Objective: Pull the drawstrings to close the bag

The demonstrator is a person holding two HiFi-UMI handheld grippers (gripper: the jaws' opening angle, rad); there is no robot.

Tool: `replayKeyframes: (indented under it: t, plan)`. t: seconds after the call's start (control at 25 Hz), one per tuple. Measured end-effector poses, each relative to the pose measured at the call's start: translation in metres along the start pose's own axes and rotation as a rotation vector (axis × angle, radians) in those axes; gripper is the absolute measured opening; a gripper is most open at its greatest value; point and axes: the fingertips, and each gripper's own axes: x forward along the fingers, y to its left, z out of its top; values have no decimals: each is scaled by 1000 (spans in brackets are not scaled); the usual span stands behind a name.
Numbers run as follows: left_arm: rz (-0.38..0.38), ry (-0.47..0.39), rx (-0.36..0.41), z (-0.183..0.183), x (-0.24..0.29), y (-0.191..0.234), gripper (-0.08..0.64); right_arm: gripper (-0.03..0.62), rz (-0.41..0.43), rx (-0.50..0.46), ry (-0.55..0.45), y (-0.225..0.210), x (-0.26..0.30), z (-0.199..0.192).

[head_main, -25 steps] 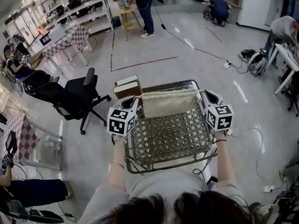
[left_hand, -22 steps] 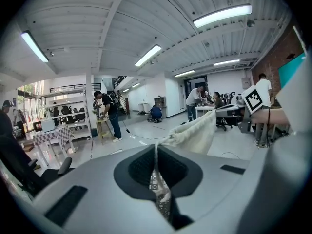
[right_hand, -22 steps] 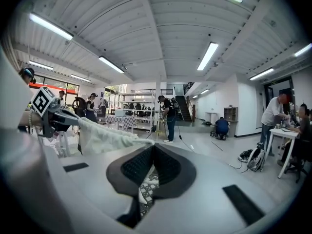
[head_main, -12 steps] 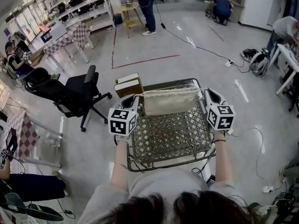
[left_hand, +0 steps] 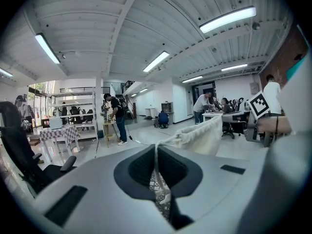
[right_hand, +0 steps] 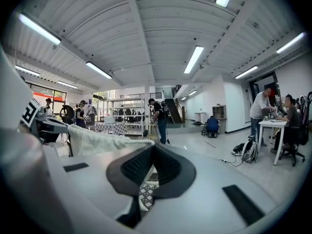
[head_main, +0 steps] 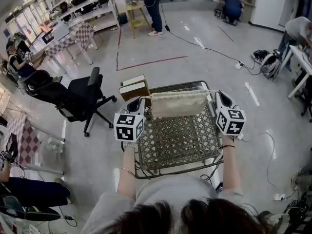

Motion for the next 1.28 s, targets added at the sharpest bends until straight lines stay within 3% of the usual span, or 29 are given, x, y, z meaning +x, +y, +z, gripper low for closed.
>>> replayKeyframes:
  t: [1.28]
  plan:
    - [44,-81,-32,14,-8,6,21,23,-60,120,-54,-16,-8,5]
